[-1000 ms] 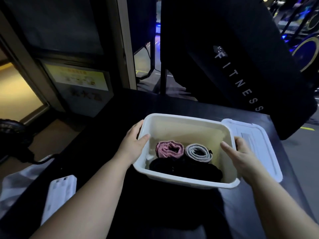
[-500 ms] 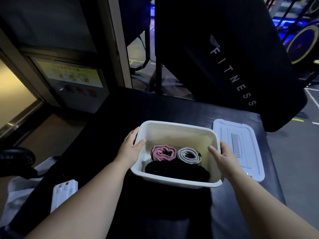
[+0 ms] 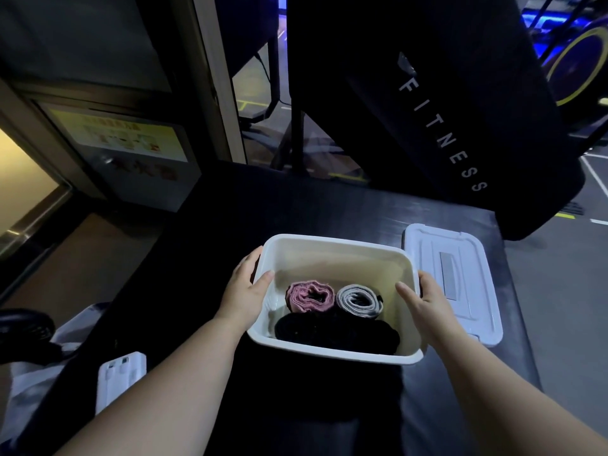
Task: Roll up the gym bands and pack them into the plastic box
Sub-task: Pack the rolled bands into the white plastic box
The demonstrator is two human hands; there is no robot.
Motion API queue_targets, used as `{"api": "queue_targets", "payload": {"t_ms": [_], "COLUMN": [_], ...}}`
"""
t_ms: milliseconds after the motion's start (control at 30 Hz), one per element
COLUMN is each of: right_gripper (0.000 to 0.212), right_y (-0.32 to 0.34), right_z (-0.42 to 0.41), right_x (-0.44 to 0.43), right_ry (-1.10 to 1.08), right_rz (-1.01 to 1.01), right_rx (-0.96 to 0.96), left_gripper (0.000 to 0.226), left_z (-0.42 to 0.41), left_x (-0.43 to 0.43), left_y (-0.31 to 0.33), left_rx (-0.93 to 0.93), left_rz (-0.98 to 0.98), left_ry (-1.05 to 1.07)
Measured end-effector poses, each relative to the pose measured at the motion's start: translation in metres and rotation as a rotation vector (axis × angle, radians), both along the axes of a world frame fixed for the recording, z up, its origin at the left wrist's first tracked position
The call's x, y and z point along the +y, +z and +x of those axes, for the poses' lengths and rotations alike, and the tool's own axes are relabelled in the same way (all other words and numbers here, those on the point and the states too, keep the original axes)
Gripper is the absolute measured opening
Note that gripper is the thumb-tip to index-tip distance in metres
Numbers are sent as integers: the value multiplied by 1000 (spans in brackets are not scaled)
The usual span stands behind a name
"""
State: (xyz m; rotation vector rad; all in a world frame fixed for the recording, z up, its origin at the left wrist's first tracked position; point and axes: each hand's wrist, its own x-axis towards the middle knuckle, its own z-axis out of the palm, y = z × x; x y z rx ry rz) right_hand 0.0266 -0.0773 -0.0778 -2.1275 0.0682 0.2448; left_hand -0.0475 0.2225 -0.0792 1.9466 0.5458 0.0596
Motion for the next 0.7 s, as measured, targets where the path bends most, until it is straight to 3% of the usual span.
{"api": "queue_targets", "payload": {"t_ms": [200, 300, 400, 500, 700], "right_gripper": [10, 38, 55, 55, 48], "right_y": [4, 6, 15, 23, 28], "right_z": [-2, -1, -5, -9, -16], "right_x": [-1, -5, -8, -17, -66], "right_ry": [37, 37, 9, -14, -107], "right_rz": [-69, -136, -130, -130, -151], "right_rx": [-27, -9, -3, 10, 48], "left_gripper": [55, 57, 58, 56, 44], "left_z": [-2, 1, 8, 19, 33], "left_x": [-5, -12, -33, -69, -169], "left_y": [9, 26, 43, 54, 65], "left_rx": [122, 254, 208, 134, 68], "left_rz": [215, 454, 553, 557, 301], "left_ry": [-14, 8, 67, 26, -129]}}
